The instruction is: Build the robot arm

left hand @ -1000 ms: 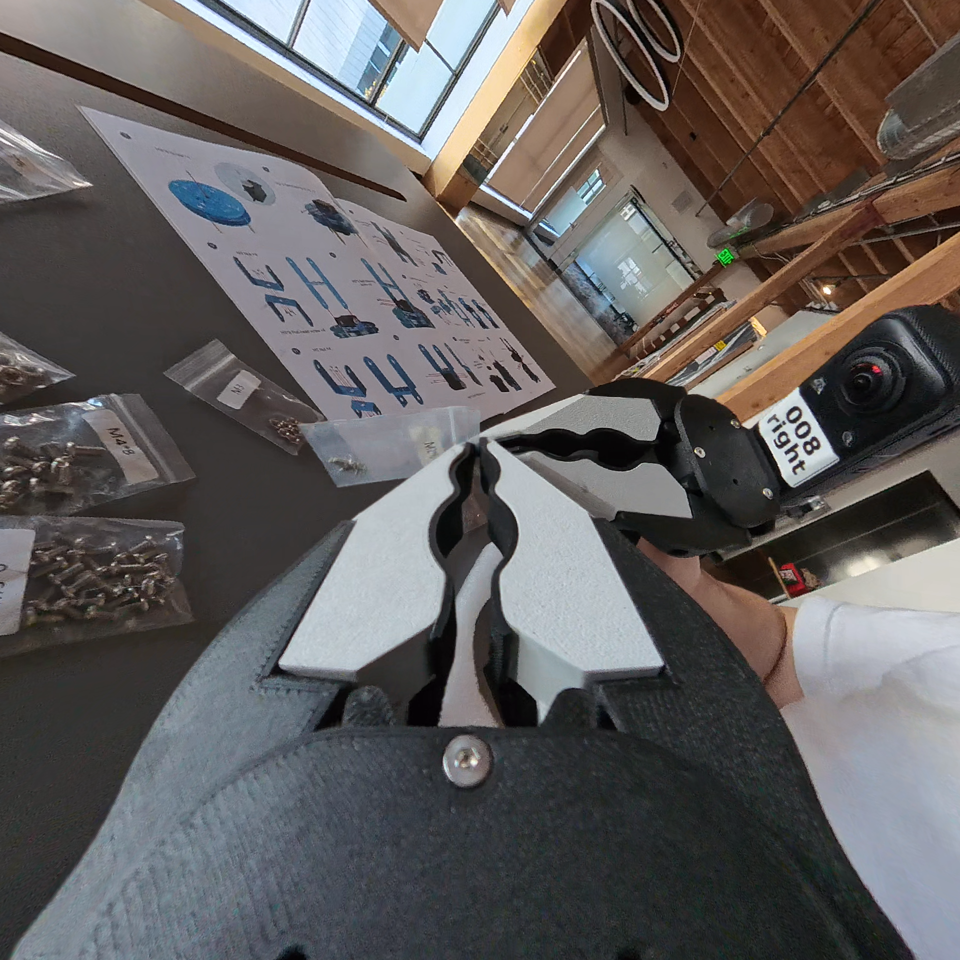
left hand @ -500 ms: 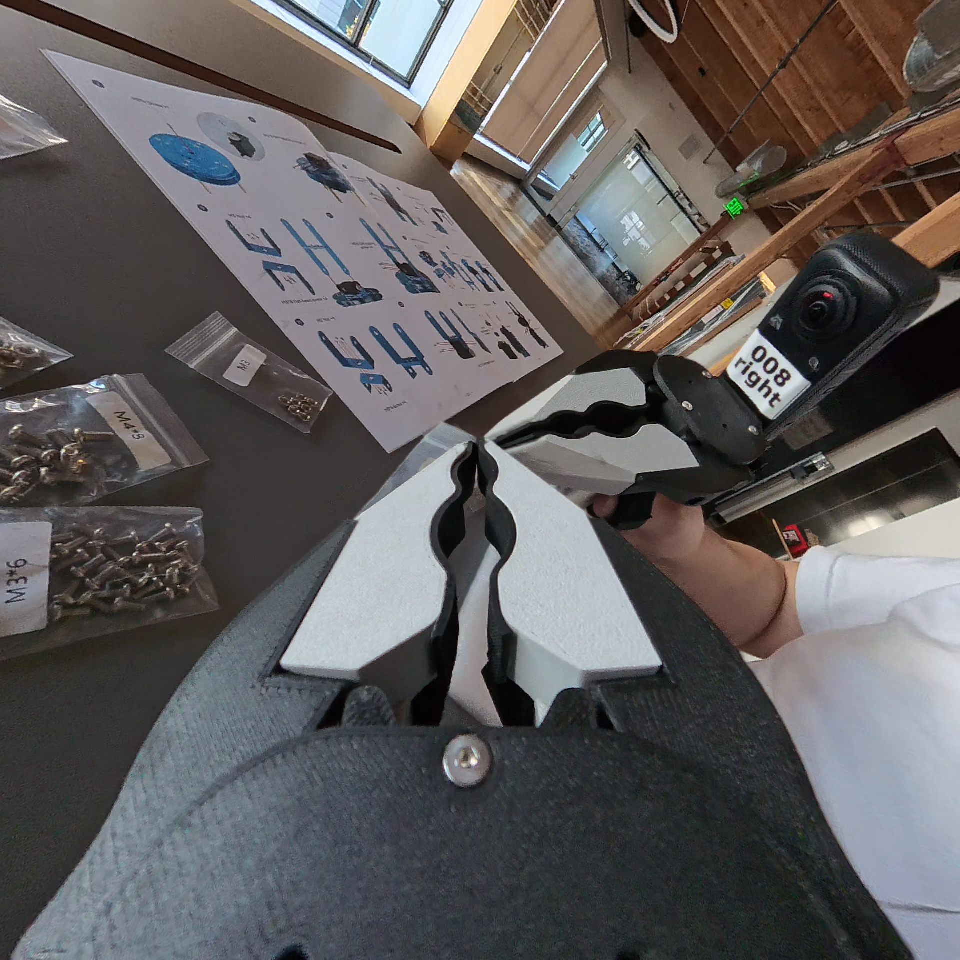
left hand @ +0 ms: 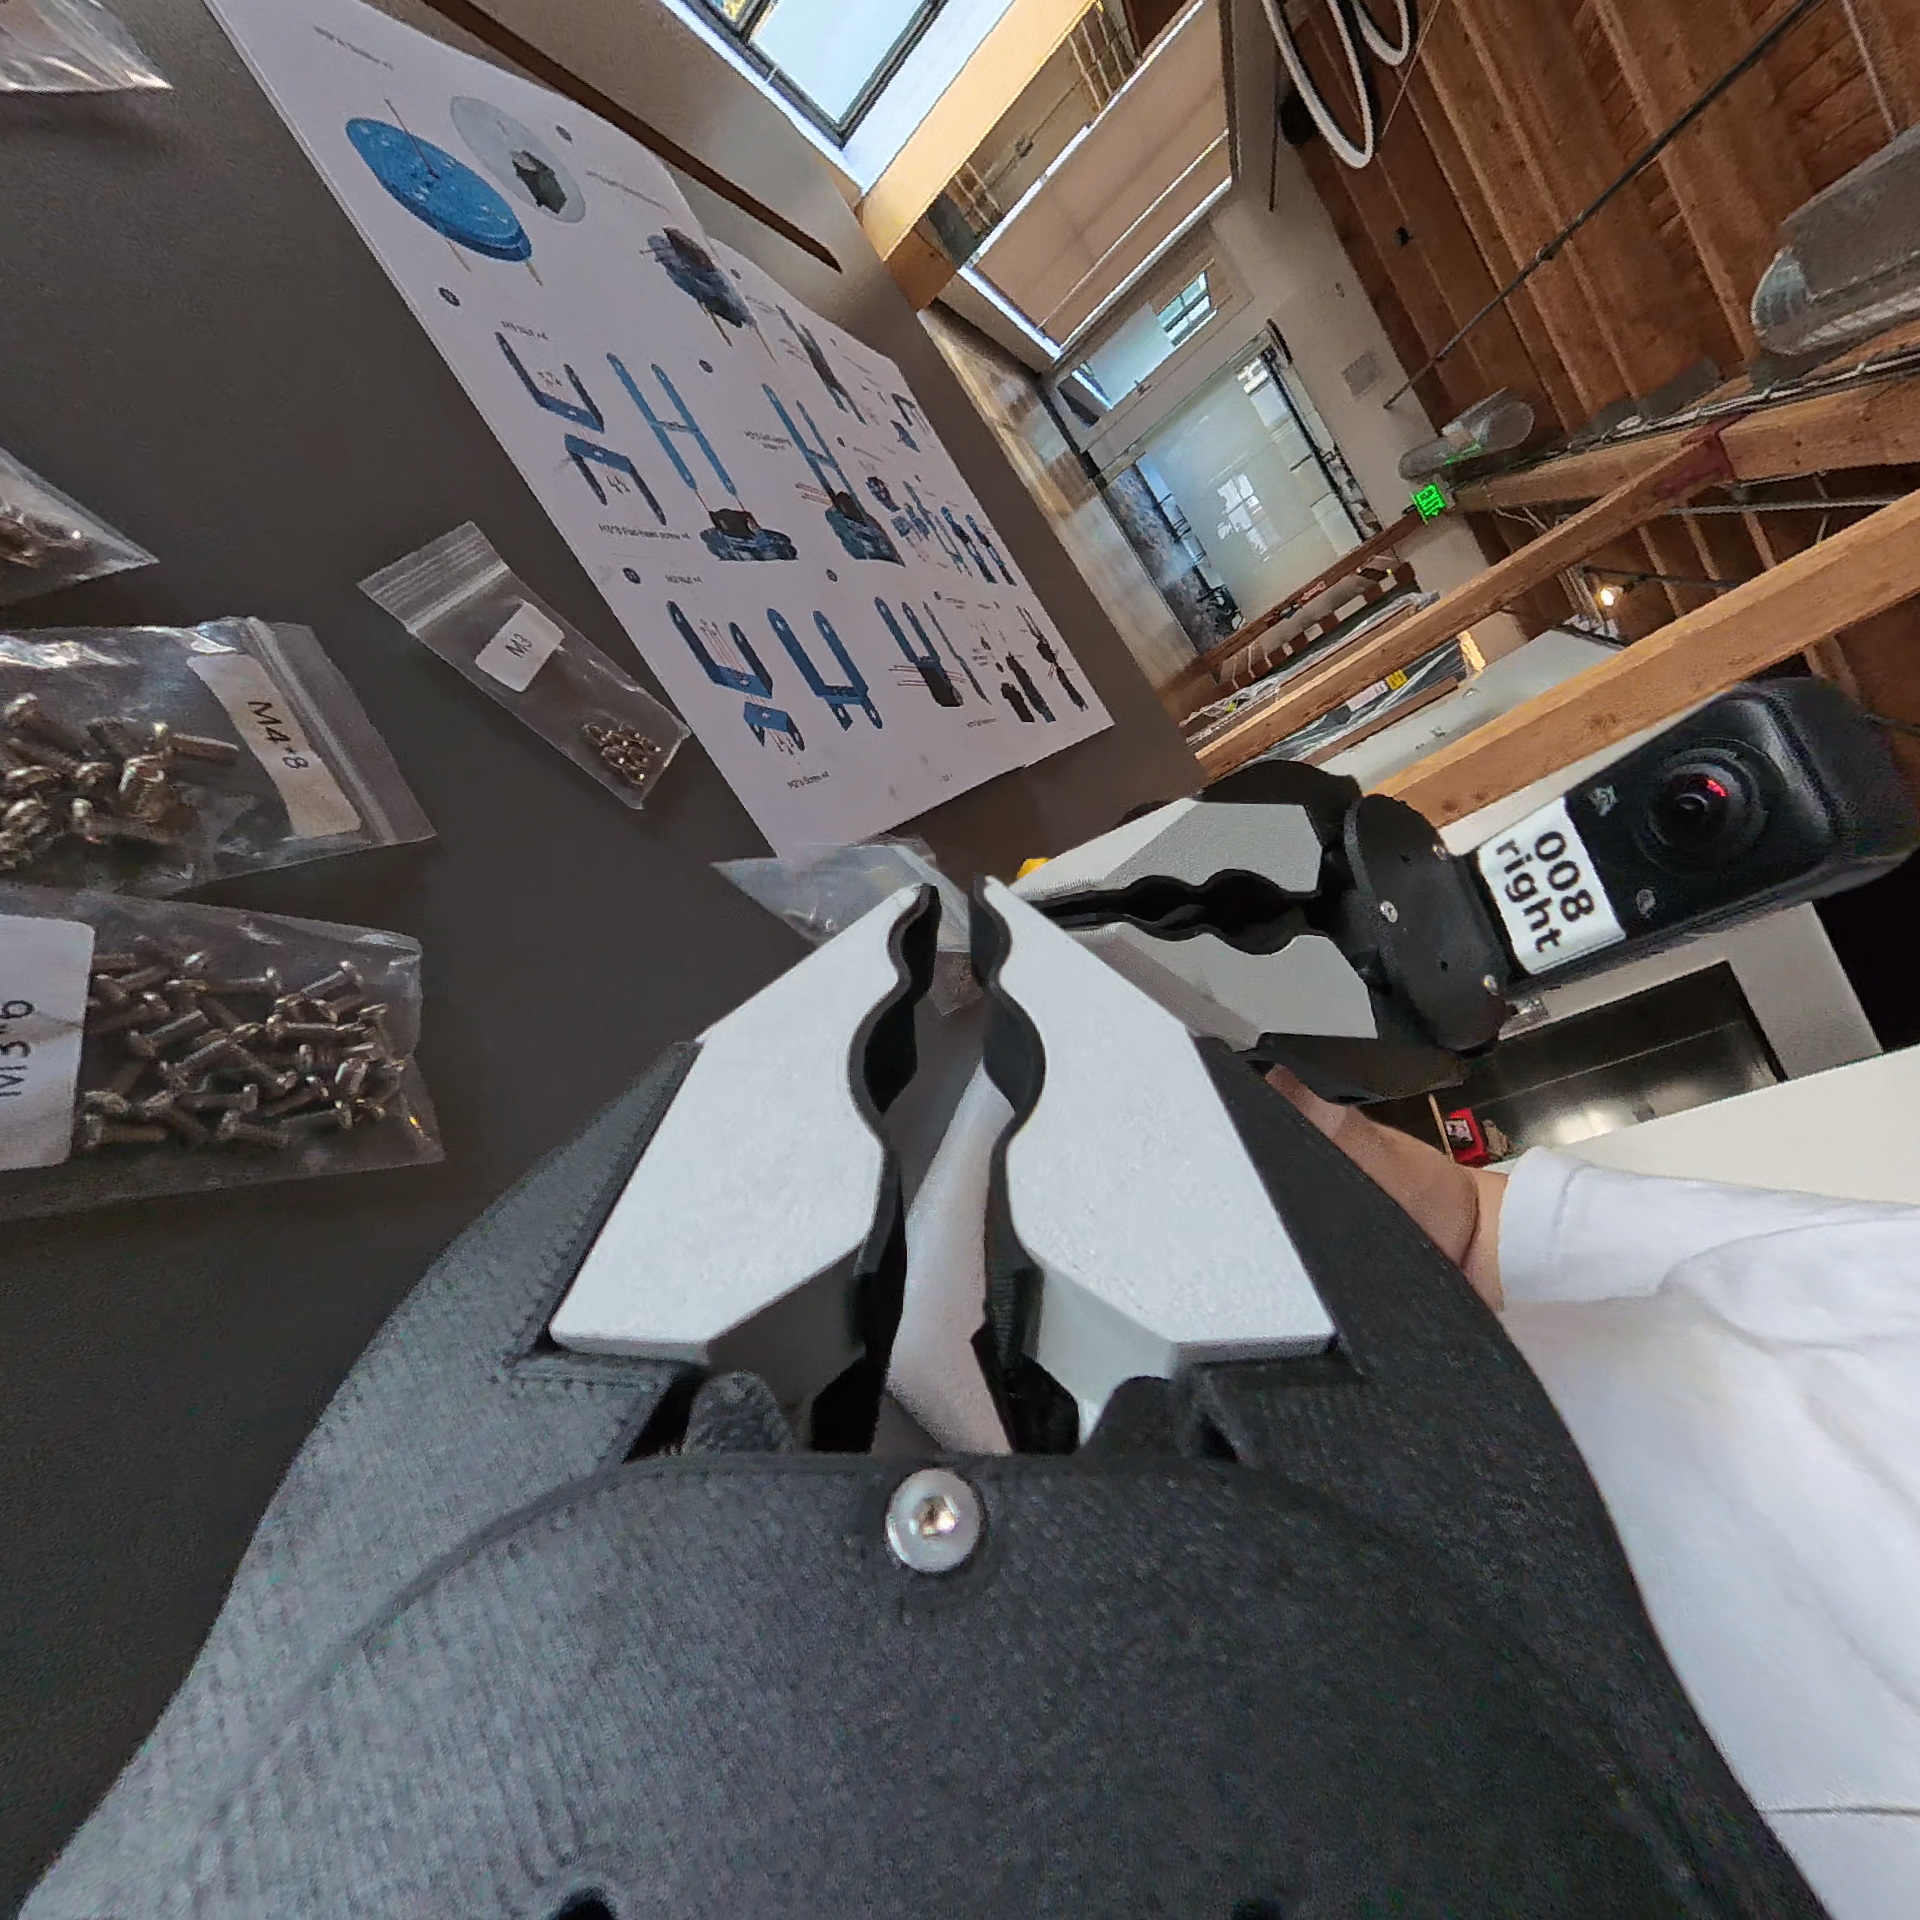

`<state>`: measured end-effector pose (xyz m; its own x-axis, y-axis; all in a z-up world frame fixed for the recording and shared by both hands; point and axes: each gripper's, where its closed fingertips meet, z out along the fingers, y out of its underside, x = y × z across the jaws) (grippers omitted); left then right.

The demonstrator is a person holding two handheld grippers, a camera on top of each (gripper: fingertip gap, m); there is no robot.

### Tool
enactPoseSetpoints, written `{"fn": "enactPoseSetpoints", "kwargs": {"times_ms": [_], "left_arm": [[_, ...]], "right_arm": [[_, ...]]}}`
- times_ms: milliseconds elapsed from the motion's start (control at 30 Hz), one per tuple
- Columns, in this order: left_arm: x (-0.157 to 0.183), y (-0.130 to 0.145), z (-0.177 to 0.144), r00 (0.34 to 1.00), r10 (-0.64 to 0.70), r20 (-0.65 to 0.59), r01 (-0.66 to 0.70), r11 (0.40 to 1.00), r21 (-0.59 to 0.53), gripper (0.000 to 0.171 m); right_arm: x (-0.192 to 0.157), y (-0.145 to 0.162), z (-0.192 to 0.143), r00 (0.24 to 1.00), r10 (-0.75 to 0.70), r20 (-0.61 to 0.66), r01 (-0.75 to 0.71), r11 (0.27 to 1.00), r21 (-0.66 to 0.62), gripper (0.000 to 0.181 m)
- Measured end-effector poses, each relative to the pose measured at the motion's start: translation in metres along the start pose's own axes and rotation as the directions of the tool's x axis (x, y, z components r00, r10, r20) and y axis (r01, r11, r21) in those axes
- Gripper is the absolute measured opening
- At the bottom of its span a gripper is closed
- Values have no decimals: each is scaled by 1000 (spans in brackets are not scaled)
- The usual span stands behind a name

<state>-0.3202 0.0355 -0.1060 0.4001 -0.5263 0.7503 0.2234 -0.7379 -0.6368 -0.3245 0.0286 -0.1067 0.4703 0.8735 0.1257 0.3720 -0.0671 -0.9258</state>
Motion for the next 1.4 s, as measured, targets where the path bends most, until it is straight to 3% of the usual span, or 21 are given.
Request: {"fn": "enactPoseSetpoints", "kwargs": {"times_ms": [167, 300, 433, 667, 867, 967, 1167, 1400], "left_arm": [[-2, 3, 0, 1000, 18, 5, -18, 1000, -21, 0], [0, 3, 1, 1000, 24, -16, -25, 999, -22, 0], [-4, 4, 2, 986, 150, 68, -147, 988, -49, 0], [-2, 14, 12, 850, 483, 211, -457, 875, -161, 0], [-4, 18, 15, 741, 612, 277, -569, 791, -224, 0], [-2, 17, 14, 768, 585, 263, -546, 811, -211, 0], [17, 11, 8, 946, 318, 57, -312, 945, -102, 0], [33, 7, 5, 979, 167, -117, -175, 982, -64, 0]], "right_arm": [[-2, 6, 4, 999, 34, 19, -33, 999, -22, 0], [-7, 7, 4, 984, 144, 101, -142, 989, -29, 13], [4, 6, 0, 952, 280, 120, -280, 960, -21, 19], [6, 21, 3, 956, 265, 128, -253, 962, -104, 18], [5, 25, 2, 952, 268, 148, -251, 960, -126, 17], [4, 24, 2, 949, 269, 162, -252, 960, -121, 16], [-2, 10, -4, 922, 297, 247, -291, 955, -62, 12], [-7, -4, -15, 873, 344, 346, -357, 934, -29, 6]]}}
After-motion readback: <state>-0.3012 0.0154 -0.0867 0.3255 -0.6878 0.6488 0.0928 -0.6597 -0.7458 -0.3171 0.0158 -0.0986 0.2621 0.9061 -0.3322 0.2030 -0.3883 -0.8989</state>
